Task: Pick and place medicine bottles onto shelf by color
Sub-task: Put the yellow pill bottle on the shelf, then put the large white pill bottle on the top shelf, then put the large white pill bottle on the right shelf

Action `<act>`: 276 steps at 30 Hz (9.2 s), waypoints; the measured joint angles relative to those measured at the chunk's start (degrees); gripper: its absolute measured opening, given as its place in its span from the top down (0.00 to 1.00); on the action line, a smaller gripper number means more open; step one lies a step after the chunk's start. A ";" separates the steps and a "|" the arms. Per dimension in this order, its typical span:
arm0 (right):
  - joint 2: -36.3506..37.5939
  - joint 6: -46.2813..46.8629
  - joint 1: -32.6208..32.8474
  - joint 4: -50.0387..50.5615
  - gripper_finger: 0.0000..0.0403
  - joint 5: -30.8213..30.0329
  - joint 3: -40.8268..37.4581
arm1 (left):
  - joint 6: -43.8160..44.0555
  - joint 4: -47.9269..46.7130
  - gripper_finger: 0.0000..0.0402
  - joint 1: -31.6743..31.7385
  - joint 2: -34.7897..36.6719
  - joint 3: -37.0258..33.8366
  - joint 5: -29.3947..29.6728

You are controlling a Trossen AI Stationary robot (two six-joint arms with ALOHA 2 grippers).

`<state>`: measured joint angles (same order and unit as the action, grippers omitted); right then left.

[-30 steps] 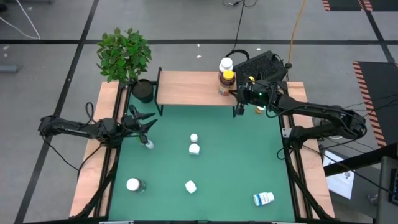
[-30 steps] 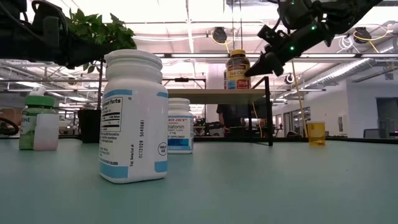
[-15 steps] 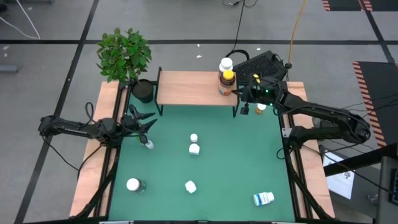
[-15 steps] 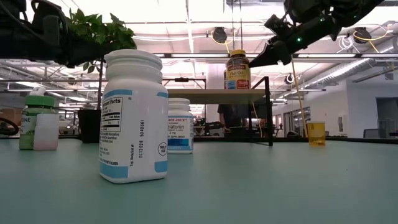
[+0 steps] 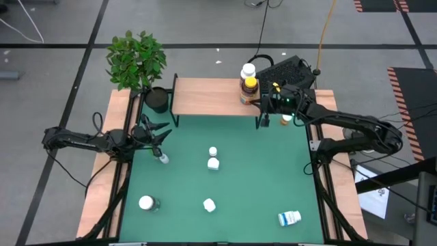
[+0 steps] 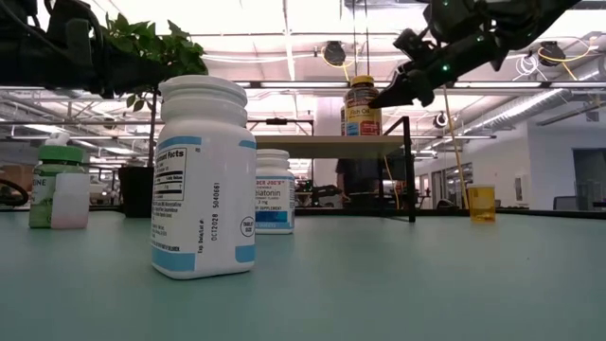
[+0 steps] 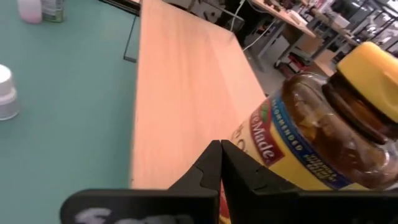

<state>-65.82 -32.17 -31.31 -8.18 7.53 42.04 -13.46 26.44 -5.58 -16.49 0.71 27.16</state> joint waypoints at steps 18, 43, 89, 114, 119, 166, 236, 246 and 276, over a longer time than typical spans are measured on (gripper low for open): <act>-3.88 -1.04 -1.49 -4.45 1.00 0.07 -0.02 | -1.88 0.72 0.65 0.00 0.00 0.00 0.00; -3.86 -1.54 -2.74 -7.49 1.00 0.26 -0.02 | -1.68 0.81 0.65 0.00 0.00 0.00 0.00; -8.31 30.71 33.70 -11.39 0.47 -6.29 -2.91 | 2.78 -0.26 0.65 0.00 0.00 0.02 -0.02; -42.51 35.35 37.03 -26.12 0.32 -9.08 12.64 | 3.76 -4.15 0.65 0.00 -0.02 0.02 -0.04; -43.17 35.61 37.93 -26.21 0.34 -9.42 12.63 | 4.33 -4.00 0.65 0.00 0.00 0.02 -0.04; -3.19 7.42 7.36 13.14 0.55 6.25 12.56 | 3.50 -3.52 0.65 0.00 -0.02 0.02 -0.04; 0.63 10.98 14.17 8.53 0.47 7.38 6.33 | 3.06 -2.54 0.65 -2.05 -0.01 0.02 1.36; -0.23 19.50 33.65 -20.80 0.47 -10.84 -11.15 | 3.93 -3.63 0.65 -5.51 -11.74 8.27 2.97; -5.85 32.43 39.84 -8.28 0.47 -50.99 -13.62 | 14.02 -39.83 0.32 -3.02 -54.24 42.80 -4.07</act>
<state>-71.66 0.26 8.54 -16.46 -43.46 28.42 0.57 -13.39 -8.60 -70.73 43.51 23.09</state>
